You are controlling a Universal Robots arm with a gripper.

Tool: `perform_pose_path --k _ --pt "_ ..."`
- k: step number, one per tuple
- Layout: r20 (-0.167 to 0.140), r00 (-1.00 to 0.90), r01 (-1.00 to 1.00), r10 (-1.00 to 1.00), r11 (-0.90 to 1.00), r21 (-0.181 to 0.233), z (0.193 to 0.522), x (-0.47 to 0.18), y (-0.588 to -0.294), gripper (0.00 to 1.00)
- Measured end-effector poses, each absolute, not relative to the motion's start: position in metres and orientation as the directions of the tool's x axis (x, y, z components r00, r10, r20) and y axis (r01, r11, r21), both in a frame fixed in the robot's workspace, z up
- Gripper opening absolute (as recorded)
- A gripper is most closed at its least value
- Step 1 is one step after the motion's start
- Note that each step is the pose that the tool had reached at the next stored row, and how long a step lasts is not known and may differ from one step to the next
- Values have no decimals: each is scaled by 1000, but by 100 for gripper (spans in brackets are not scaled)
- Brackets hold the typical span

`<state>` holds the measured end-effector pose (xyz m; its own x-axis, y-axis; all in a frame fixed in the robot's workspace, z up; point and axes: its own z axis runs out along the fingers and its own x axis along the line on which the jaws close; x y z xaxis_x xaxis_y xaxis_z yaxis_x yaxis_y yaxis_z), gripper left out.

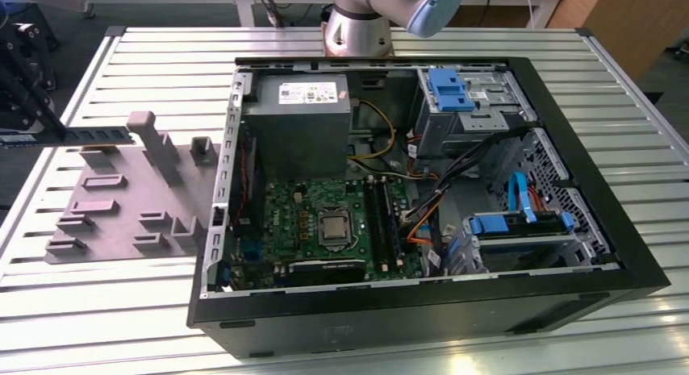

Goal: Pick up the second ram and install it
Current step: 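Pick up the second ram and move it above second insertion slot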

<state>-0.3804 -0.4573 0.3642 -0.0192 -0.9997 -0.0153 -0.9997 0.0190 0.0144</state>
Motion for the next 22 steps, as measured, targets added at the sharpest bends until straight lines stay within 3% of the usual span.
perform_pose_path --k 22 --pt "-15 -19 -1000 -1000 19 15 370 -359 -457 14"
